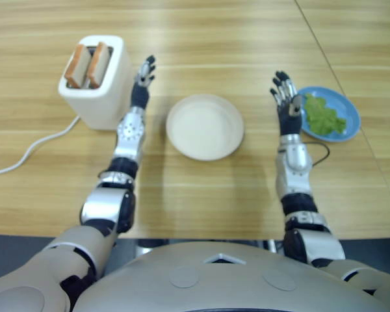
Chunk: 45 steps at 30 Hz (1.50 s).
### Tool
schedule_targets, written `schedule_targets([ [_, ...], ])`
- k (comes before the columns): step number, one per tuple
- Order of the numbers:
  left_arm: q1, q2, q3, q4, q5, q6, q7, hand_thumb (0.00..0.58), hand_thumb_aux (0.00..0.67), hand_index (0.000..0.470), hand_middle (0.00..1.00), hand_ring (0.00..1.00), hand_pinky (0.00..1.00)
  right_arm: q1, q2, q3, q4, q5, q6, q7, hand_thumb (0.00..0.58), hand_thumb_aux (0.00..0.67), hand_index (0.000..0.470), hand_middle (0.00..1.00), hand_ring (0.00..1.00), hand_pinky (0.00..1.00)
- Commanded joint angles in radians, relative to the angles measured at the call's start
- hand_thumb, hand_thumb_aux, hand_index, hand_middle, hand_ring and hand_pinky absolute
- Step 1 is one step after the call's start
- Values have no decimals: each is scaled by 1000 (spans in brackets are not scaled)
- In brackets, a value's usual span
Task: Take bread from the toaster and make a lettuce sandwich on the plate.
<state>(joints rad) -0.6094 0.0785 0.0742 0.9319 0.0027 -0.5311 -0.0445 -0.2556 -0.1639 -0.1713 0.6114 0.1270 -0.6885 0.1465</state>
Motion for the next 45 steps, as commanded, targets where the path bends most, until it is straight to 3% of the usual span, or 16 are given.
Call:
schedule_targets([
  [1,-1,1,-1,14,1,2,-7,0,0,0,0,0,0,3,1,-2,-9,-5,15,-3,0,0,0,0,0,0],
  [12,13,10,-10,-35,14,-1,-1,0,0,0,0,0,0,-5,-7,-13,8,-8,6,-28,0,0,0,0,0,0],
  [15,102,26,-24,-371,-4,26,-29,0,0,0,0,0,0,-3,-7,-11,9,0,8,-18,0,0,0,0,0,0],
  [19,218,126,1,-1002,-16,238,-77,0,0,0,0,0,0,11,-4,-12,1,2,9,-17,0,0,0,0,0,0],
  [23,232,293,143,-1224,87,422,-44,0,0,0,0,0,0,21,4,-5,-5,-5,6,-18,0,0,0,0,0,0],
  [28,279,502,235,-1171,434,582,73,0,0,0,0,0,0,23,10,-1,-8,-6,5,-18,0,0,0,0,0,0],
  [34,317,620,104,-906,729,787,132,0,0,0,0,0,0,25,3,-1,-18,-5,7,-12,0,0,0,0,0,0],
  [45,291,614,-72,-682,797,860,113,0,0,0,0,0,0,35,-3,-3,-40,-5,18,-7,0,0,0,0,0,0],
])
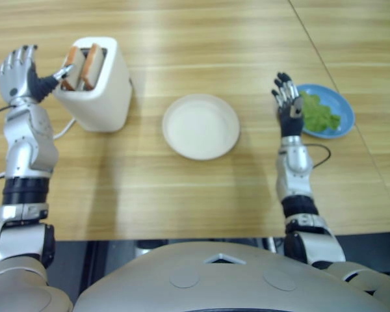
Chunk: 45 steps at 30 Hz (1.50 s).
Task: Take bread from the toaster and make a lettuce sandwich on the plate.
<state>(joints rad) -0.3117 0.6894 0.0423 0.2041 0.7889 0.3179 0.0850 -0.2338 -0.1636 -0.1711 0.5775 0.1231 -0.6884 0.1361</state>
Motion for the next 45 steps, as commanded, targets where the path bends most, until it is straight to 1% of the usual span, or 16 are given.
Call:
schedule_targets([
  [1,-6,4,-49,54,9,15,-21,0,0,0,0,0,0,14,-4,-3,-7,-1,19,4,0,0,0,0,0,0],
  [12,-13,30,-90,125,9,70,-24,0,0,0,0,0,0,27,-10,-6,-36,1,32,5,0,0,0,0,0,0],
  [13,-16,28,-86,119,4,71,-19,288,194,133,0,0,0,28,-10,-6,-38,1,33,5,0,0,0,0,0,0],
  [14,-18,25,-80,110,-1,70,-10,288,194,133,0,0,0,29,-9,-6,-40,1,35,5,0,0,0,0,0,0],
  [15,-20,24,-75,100,-2,71,-2,462,368,253,0,0,0,30,-9,-6,-42,1,36,4,0,0,0,0,0,0],
  [16,-21,21,-69,88,-8,69,9,580,670,460,184,184,184,31,-9,-6,-44,1,38,4,0,0,0,0,0,0],
  [17,-21,19,-64,73,-9,66,25,580,670,460,439,439,439,32,-9,-7,-46,0,40,4,0,0,0,0,0,0],
  [18,-21,18,-62,63,-10,64,35,580,670,460,439,439,439,32,-9,-7,-48,0,41,3,0,0,0,0,0,0],
  [19,-20,16,-58,41,-13,55,52,580,670,460,1000,1000,1000,33,-9,-7,-48,-1,42,3,0,0,0,0,0,0],
  [27,-19,4,-54,-52,-5,-3,161,580,670,460,1000,1000,1000,33,-9,-6,-44,-5,46,-1,0,0,0,0,0,0],
  [31,-4,-5,-2,-158,-16,-51,248,580,670,460,1000,1000,1000,33,-9,-6,-34,-8,46,-3,0,0,0,0,0,0],
  [34,29,-26,94,-331,-55,-134,341,580,670,460,1000,1000,1000,32,-10,-6,-30,-9,47,-3,0,0,0,0,0,0],
  [37,51,-75,212,-488,-183,-268,395,580,670,460,1000,1000,1000,32,-9,-6,-27,-10,48,-4,0,0,0,0,0,0],
  [39,39,-113,238,-536,-332,-351,335,580,670,460,1000,1000,1000,32,-8,-6,-28,-11,50,-6,0,0,0,0,0,0],
  [41,17,-163,214,-530,-497,-406,236,580,670,460,1000,1000,1000,29,-7,-6,-24,-12,51,-9,0,0,0,0,0,0],
  [45,-23,-324,110,-433,-853,-391,-40,580,670,460,1000,1000,1000,26,-5,-6,-18,-13,52,-14,0,0,0,0,0,0],
])
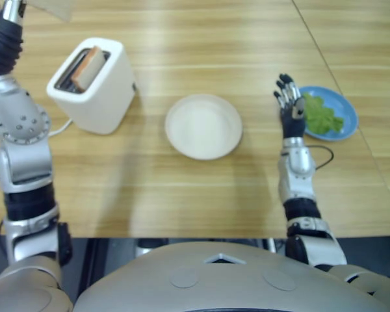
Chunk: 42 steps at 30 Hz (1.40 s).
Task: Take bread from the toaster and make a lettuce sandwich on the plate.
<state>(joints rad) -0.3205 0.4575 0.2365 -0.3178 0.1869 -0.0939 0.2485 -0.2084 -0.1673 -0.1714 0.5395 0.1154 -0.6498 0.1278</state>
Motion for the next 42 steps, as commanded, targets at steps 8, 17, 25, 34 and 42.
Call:
schedule_targets([
  [8,-22,-269,-315,516,-355,141,-555,580,670,460,1000,1000,1000,-7,2,-1,33,-12,17,-5,0,0,0,0,0,0],
  [17,-108,-309,-452,902,-182,76,-604,580,670,460,1000,1000,1000,-2,-4,-1,30,-13,19,-3,0,0,0,0,0,0],
  [25,-131,-290,-497,973,-52,11,-571,580,670,460,1000,1000,1000,13,-13,-4,4,-13,25,-3,0,0,0,0,0,0],
  [34,-62,-240,-496,687,70,-50,-462,0,0,0,0,0,0,62,-78,-25,-151,-24,34,-5,0,0,0,0,0,0],
  [42,-13,-268,-376,491,-77,-161,-442,0,0,0,0,0,0,73,-293,-85,-195,-271,59,-132,0,0,0,0,0,0],
])
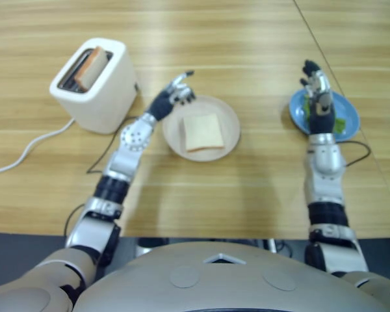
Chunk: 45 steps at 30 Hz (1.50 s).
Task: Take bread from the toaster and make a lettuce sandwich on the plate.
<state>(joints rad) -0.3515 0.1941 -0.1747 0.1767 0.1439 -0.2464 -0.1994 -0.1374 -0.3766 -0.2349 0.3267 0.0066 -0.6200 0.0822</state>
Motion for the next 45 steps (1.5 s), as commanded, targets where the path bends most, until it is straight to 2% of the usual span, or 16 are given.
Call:
schedule_targets([
  [1,20,-10,48,2,-51,-5,4,0,0,0,0,0,0,-7,-138,-22,42,-254,46,-142,0,0,0,0,0,0],
  [2,19,-11,57,14,-53,-9,10,0,0,0,0,0,0,-18,-203,-8,74,-360,80,-206,0,0,0,0,0,0],
  [5,18,-20,67,54,-56,-11,15,0,0,0,0,0,0,-108,-412,139,276,-667,262,-347,0,0,0,0,0,0],
  [8,26,-35,55,79,-48,-17,15,0,0,0,0,0,0,-275,-506,315,581,-830,387,-393,0,0,0,0,0,0],
  [11,34,-47,47,85,-42,-22,16,0,0,0,0,0,0,-418,-496,448,822,-906,426,-397,0,0,0,0,0,0],
  [14,37,-51,34,86,-23,-21,20,0,0,0,0,0,0,-501,-464,544,956,-941,455,-382,0,0,0,0,0,0],
  [21,48,-46,24,70,-17,-12,6,0,0,0,0,0,0,-579,-397,683,1032,-964,488,-356,0,0,0,0,0,0],
  [27,56,-44,19,69,-6,-4,2,0,0,0,0,0,0,-588,-378,744,1048,-955,508,-334,0,0,0,0,0,0],
  [28,57,-44,19,68,-6,-3,2,0,0,0,0,0,0,-587,-378,750,1050,-951,509,-333,374,271,186,0,0,0],
  [29,59,-45,19,66,-5,-1,2,0,0,0,0,0,0,-584,-378,755,1051,-946,509,-329,547,510,350,0,0,0],
  [30,59,-45,20,66,-5,-1,1,0,0,0,0,0,0,-580,-377,760,1052,-942,510,-325,580,670,460,0,0,0],
  [45,55,-44,21,78,-1,7,-5,0,0,0,0,0,0,-539,-370,783,1051,-899,471,-268,580,670,460,0,0,0],
])
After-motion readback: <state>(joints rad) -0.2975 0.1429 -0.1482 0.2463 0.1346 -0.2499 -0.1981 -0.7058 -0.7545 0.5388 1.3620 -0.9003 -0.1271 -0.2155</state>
